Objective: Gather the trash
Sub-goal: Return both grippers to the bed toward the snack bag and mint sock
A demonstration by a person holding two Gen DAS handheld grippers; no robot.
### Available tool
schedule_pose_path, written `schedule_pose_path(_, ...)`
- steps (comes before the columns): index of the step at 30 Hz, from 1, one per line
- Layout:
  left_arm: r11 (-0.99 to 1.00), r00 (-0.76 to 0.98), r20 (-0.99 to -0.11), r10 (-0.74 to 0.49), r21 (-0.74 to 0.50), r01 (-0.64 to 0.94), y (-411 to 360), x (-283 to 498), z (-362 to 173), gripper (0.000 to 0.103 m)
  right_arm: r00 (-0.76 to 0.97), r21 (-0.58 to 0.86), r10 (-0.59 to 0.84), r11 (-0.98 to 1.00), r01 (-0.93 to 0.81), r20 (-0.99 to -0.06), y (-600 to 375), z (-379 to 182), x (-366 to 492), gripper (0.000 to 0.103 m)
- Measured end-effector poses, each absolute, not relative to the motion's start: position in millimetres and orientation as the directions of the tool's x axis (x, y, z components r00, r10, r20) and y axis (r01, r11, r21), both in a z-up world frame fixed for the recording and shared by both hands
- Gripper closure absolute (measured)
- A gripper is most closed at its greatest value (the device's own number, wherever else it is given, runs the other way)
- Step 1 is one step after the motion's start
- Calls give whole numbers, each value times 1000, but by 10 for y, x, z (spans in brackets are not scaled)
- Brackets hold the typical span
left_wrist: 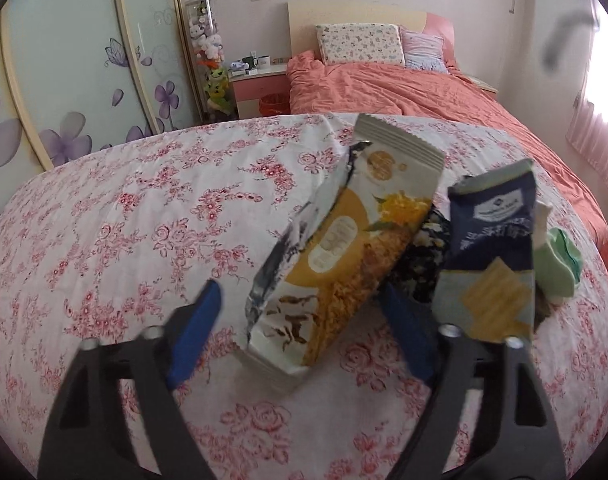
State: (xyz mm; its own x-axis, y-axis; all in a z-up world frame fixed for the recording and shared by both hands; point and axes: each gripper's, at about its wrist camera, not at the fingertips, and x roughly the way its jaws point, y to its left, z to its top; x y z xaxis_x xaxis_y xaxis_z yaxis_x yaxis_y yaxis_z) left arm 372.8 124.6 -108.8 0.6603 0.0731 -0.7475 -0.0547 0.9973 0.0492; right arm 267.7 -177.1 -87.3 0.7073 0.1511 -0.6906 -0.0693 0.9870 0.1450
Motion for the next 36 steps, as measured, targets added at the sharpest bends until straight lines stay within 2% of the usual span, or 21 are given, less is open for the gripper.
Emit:
schedule_pose_path(1,998,654,-754,65,40,-53,1275,3747,-1096,49,705,146,155,987,-74,-692,-1734,-878,2711,41)
schedule_pose_path(5,998,661,-748,59,19,-67,1390,3684,-1065,55,697,155,170,984,-86,-696,-1638,-900,2799,41)
schedule_pose_path(16,998,602,-796,66,41,-55,1653,3247,-1052,53,668,208,223,973,-103,-710,-1412,-945,3139,41)
schedule_pose_path(20,997,585,-809,58,14,-79,1699,3281,-1123,47,652,176,191,980,-89,-734,-1341,-1024,3247,42)
schedule_pose_path(22,996,578,-814,60,13,-84,1709,3303,-1161,46,647,194,208,976,-94,-734,-1362,-1038,3269,49)
schedule_pose_path(23,996,576,-815,61,14,-85,1709,3316,-1180,43,648,195,209,976,-94,-732,-1371,-1038,3264,61)
schedule_pose_path(24,996,581,-811,65,18,-86,1702,3319,-1188,43,636,174,187,981,-84,-749,-1364,-1061,3272,78)
schedule_pose_path(25,996,583,-810,65,18,-86,1700,3328,-1192,42,626,169,183,982,-82,-758,-1373,-1078,3284,81)
schedule_pose_path(26,996,586,-808,64,15,-88,1700,3332,-1194,41,631,180,192,980,-83,-752,-1397,-1067,3273,95)
schedule_pose_path(27,996,587,-807,64,13,-90,1705,3346,-1194,41,625,175,189,981,-84,-758,-1410,-1077,3265,100)
schedule_pose_path(36,995,604,-793,72,12,-103,1719,3320,-1208,38,679,124,107,992,-24,-727,-1679,-974,3022,101)
